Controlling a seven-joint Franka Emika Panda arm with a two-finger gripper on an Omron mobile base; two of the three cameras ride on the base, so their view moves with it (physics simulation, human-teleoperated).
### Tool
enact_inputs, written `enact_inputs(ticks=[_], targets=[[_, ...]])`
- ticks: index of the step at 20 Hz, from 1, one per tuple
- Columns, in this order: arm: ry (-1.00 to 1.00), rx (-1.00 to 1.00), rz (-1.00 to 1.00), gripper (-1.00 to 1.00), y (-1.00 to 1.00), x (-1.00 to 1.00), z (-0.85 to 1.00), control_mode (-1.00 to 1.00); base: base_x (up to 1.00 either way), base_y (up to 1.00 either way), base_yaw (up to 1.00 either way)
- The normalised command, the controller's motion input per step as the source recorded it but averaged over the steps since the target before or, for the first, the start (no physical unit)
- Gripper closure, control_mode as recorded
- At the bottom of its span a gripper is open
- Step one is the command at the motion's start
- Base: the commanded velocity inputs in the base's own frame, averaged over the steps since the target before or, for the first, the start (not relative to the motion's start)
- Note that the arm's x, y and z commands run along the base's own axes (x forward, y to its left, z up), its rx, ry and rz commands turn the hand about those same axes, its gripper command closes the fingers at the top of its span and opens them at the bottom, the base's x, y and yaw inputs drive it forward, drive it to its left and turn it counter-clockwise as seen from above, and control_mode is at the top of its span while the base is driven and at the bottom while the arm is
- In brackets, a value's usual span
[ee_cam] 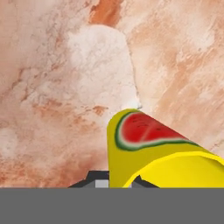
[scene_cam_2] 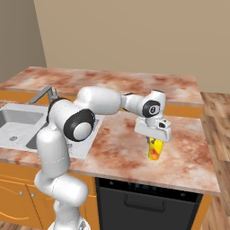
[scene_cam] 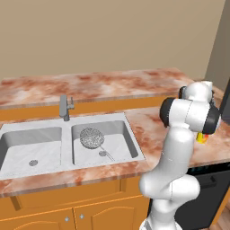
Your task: Place the cup in the left basin and the strainer in the right basin of the sink.
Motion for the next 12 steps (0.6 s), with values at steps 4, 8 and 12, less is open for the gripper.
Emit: enact_inputs(ticks=[4, 8, 12], targets=[[-0.05, 0.0, 0.02, 1.0, 0.65, -0.02, 0.21, -1.0, 0.0, 0.0, 0.0], [0.01, 0.01, 0.1, 1.0, 0.83, -0.24, 0.25, -1.0, 0.0, 0.0, 0.0], [0.07, 0.0, 0.2, 1.0, 0.91, -0.17, 0.29, -1.0, 0.0, 0.0, 0.0]])
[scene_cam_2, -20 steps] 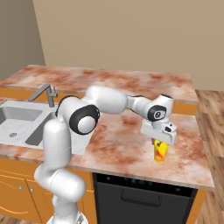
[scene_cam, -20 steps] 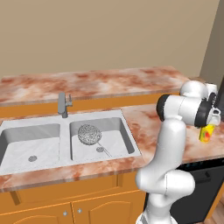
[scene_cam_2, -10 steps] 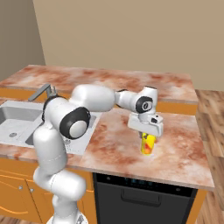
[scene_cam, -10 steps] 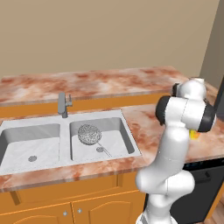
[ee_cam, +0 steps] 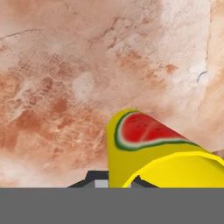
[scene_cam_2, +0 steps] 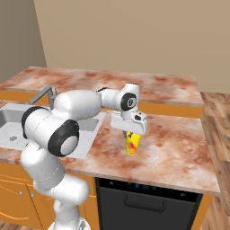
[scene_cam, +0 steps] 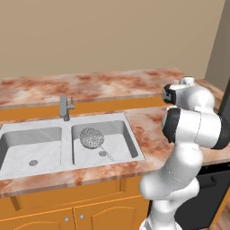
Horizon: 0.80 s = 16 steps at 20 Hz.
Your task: Place the cup in the left basin and the strainer in the right basin of the sink.
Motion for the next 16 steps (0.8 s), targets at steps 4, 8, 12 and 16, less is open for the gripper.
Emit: enact_inputs(ticks=[4, 8, 12, 16], targets=[[0.01, 0.0, 0.2, 1.0, 0.9, -0.24, 0.27, -1.0, 0.0, 0.0, 0.0], [0.0, 0.0, 0.13, 1.0, 0.72, -0.33, 0.4, -1.0, 0.0, 0.0, 0.0], [0.02, 0.0, 0.11, 1.0, 0.33, -0.12, 0.07, -1.0, 0.0, 0.0, 0.0], [0.0, 0.0, 0.0, 1.0, 0.0, 0.0, 0.0, -1.0, 0.0, 0.0, 0.0]])
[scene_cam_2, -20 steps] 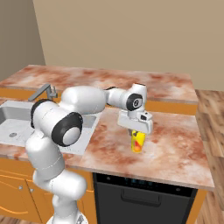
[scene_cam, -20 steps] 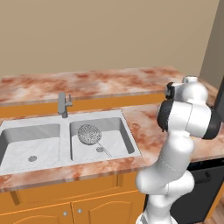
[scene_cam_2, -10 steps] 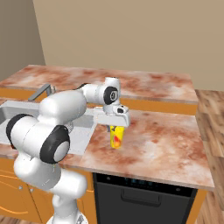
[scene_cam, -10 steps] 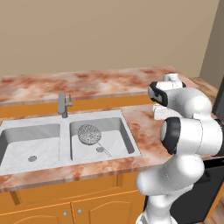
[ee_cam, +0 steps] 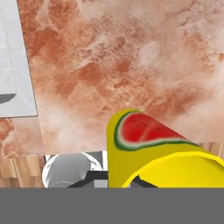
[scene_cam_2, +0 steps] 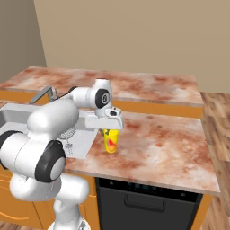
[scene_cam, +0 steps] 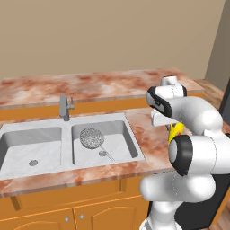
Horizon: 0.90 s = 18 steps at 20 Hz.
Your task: Place the cup in the left basin and the strainer in the right basin of the sink.
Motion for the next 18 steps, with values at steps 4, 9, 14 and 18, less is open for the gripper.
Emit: enact_inputs(ticks=[4, 9, 14, 18], targets=[[0.0, 0.0, 0.0, 1.0, 0.01, 0.0, 0.0, -1.0, 0.0, 0.0, 0.0], [0.0, 0.0, 0.0, 1.0, 0.0, 0.0, 0.0, 1.0, 0.09, 0.35, -0.02], [0.0, 0.0, 0.0, 1.0, 0.0, 0.0, 0.0, 1.0, 0.08, 0.73, -0.08], [0.0, 0.0, 0.0, 1.0, 0.0, 0.0, 0.0, 1.0, 0.09, 0.86, -0.08]])
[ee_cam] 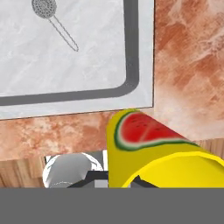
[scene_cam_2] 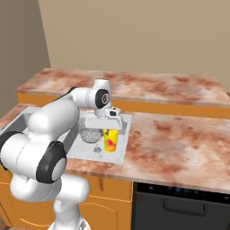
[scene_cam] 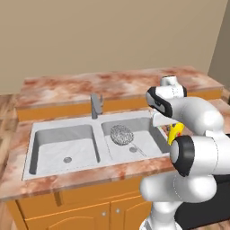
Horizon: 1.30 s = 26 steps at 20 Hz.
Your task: Place the cup in the left basin and the strainer in the right basin of the sink.
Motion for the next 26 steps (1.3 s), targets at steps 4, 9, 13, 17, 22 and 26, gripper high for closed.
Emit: enact_inputs(ticks=[4, 9, 13, 17, 22, 26], targets=[[0.0, 0.0, 0.0, 1.0, 0.0, 0.0, 0.0, 1.0, 0.0, 0.84, -0.07], [0.0, 0.0, 0.0, 1.0, 0.0, 0.0, 0.0, 1.0, 0.0, 0.87, -0.04], [0.0, 0.0, 0.0, 1.0, 0.0, 0.0, 0.0, 1.0, 0.0, 0.75, -0.01], [0.0, 0.0, 0.0, 1.0, 0.0, 0.0, 0.0, 1.0, 0.0, 0.72, 0.0], [0.0, 0.0, 0.0, 1.0, 0.0, 0.0, 0.0, 1.0, 0.0, 0.1, -0.01], [0.0, 0.0, 0.0, 1.0, 0.0, 0.0, 0.0, 1.0, 0.0, 0.0, 0.0]])
